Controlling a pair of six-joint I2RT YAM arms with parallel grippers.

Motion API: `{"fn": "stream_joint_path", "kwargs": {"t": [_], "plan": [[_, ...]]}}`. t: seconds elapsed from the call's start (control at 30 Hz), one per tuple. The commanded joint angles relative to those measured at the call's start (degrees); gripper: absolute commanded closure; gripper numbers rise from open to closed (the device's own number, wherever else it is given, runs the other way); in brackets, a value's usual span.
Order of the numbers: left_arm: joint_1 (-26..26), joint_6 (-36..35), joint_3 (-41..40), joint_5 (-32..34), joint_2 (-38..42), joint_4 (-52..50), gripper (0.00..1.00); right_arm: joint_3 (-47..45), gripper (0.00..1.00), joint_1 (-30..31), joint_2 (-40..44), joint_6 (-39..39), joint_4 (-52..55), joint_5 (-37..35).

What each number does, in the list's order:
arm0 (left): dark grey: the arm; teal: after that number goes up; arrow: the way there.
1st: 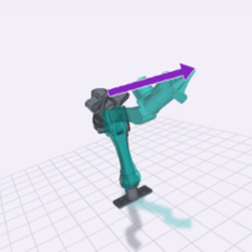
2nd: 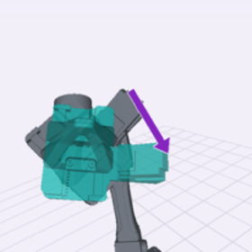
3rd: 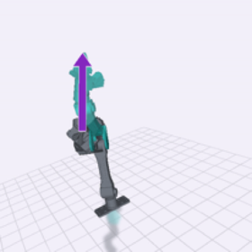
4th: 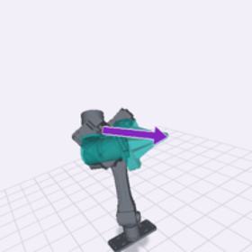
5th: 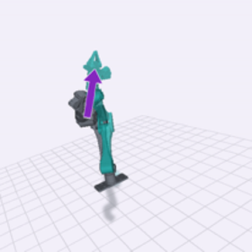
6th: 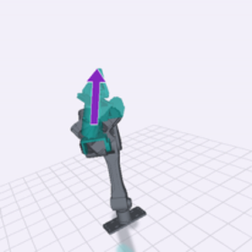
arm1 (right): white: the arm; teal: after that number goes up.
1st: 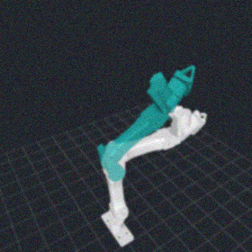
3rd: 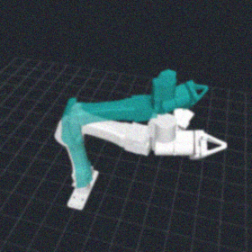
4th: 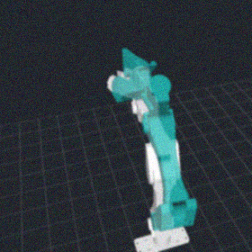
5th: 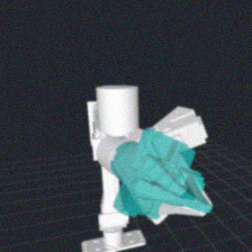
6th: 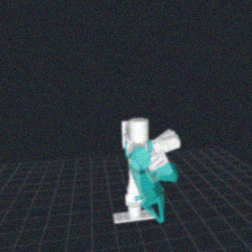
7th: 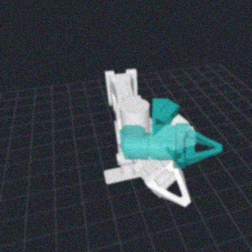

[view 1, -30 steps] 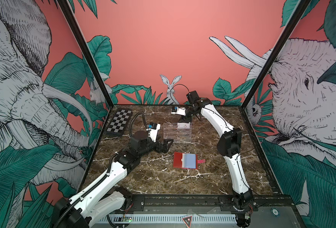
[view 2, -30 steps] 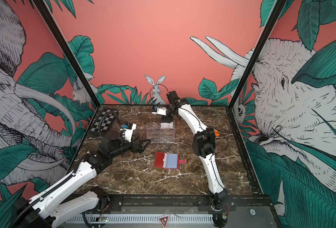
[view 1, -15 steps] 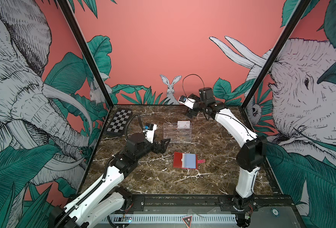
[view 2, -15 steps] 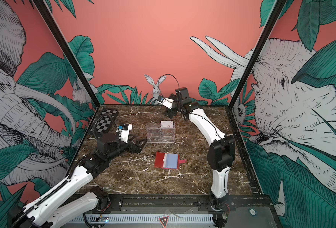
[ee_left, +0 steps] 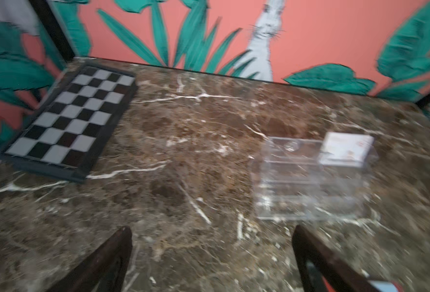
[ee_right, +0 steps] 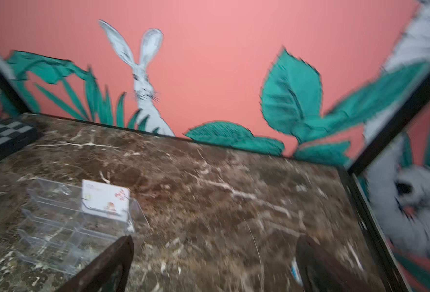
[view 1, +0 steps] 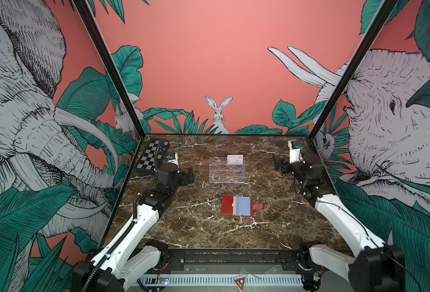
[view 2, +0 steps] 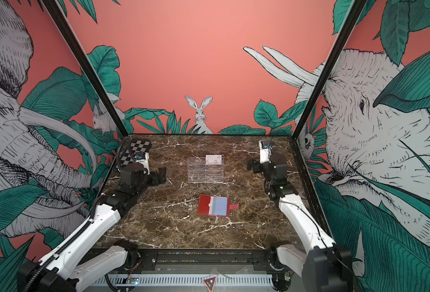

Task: Take the credit cards out of the card holder
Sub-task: Reset both arms

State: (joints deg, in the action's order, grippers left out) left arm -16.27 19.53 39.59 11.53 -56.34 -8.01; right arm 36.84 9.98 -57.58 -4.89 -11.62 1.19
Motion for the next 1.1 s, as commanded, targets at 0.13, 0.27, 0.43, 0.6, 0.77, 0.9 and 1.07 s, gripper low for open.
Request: {"fn": "stream_joint_path", "kwargs": {"t": [0.13,0.27,0.43,0.6,0.77,0.9,1.07], "plan": [[3.6,-9.4,-11.4,12.1,-5.7,20.9,0.01,-18.4,0.02,-4.3,14.8,-6.2,-1.7,-16.5],[4.2,-15.2,-11.2,16.3,-8.3,23.8,0.01,-23.3,0.02,-7.9,11.0,-7.6,-7.7,-15.9],[5.5,-23.3,-16.5,17.7,-10.9,38.9,0.01,-23.5,0.02,-8.5,-2.5,-5.6,-18.4,-15.0],[8.4,-25.4,-21.8,10.0,-18.1,54.2,0.01,-21.2,0.02,-8.9,-11.1,-0.4,-26.5,-13.3],[9.3,-26.1,-22.5,4.5,-30.7,68.2,0.01,-21.1,0.02,-9.2,-20.6,2.8,-40.8,-11.0],[10.2,-26.1,-19.0,1.0,-31.3,61.4,0.01,-21.8,0.02,-8.9,-31.1,3.2,-53.8,-9.9],[12.4,-24.7,-16.6,-1.4,-32.6,59.3,0.01,-15.5,0.02,-7.6,-30.9,3.1,-42.2,-15.5]]}}
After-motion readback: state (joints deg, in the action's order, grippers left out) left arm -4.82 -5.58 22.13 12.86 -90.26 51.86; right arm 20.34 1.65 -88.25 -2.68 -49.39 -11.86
